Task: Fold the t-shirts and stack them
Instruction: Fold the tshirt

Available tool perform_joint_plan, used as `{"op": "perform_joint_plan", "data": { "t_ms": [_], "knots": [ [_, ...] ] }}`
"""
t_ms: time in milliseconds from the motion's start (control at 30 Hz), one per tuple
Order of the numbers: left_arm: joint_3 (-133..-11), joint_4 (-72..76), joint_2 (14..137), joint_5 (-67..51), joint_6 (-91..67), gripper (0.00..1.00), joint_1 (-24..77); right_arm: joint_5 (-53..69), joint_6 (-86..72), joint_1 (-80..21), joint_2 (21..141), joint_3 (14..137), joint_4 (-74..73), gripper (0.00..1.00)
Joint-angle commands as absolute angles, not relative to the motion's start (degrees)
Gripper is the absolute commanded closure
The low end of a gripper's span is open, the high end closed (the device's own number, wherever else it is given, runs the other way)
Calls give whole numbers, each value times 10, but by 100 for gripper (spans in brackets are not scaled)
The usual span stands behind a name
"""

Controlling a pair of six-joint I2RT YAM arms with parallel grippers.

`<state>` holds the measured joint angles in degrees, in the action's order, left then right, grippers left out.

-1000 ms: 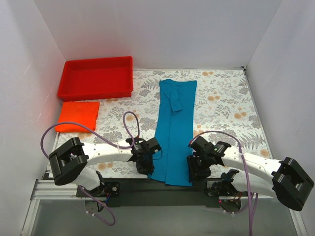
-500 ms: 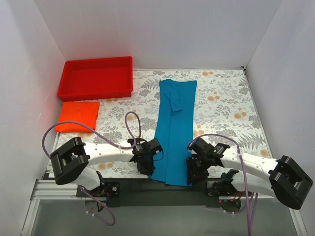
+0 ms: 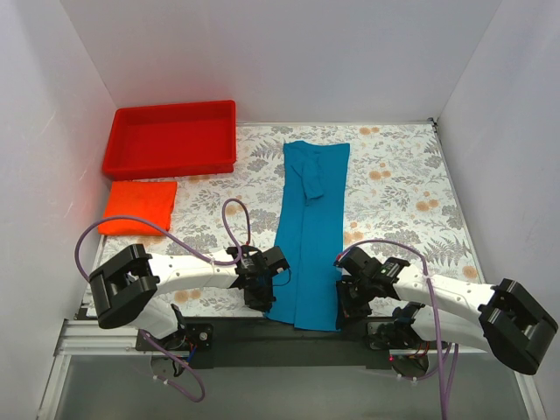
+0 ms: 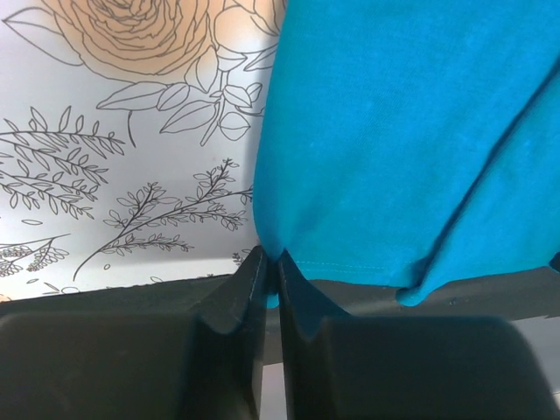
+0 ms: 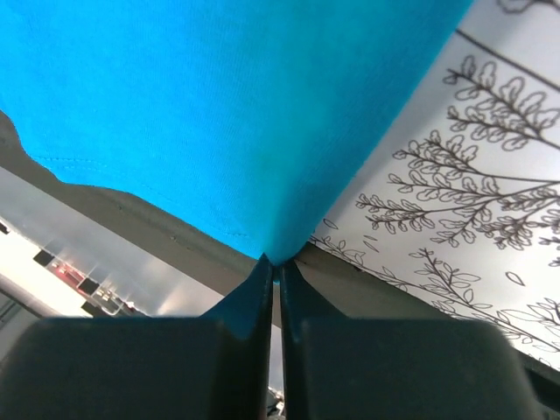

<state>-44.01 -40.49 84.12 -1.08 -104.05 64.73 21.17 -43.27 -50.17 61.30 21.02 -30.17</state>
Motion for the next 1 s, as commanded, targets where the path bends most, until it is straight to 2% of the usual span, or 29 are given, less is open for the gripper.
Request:
{"op": "perform_joint_plan", "data": {
  "t_ms": [0, 67, 467, 633, 967],
  "knots": [
    [-457, -417, 821, -7, -1049, 96, 651, 177, -428, -504, 600, 206, -305, 99],
    [-461, -419, 815, -7, -1052, 100, 651, 177, -429, -504, 592, 220, -310, 99],
    [-541, -439, 822, 73, -1035, 100, 634, 124, -377, -490, 609, 347, -358, 99],
    [-580, -414, 856, 78, -1003, 100, 585, 109, -323, -441, 653, 410, -356, 99],
    [-757, -417, 964, 153, -907, 100, 475, 110, -188, -271, 761, 553, -353, 99]
  ]
}}
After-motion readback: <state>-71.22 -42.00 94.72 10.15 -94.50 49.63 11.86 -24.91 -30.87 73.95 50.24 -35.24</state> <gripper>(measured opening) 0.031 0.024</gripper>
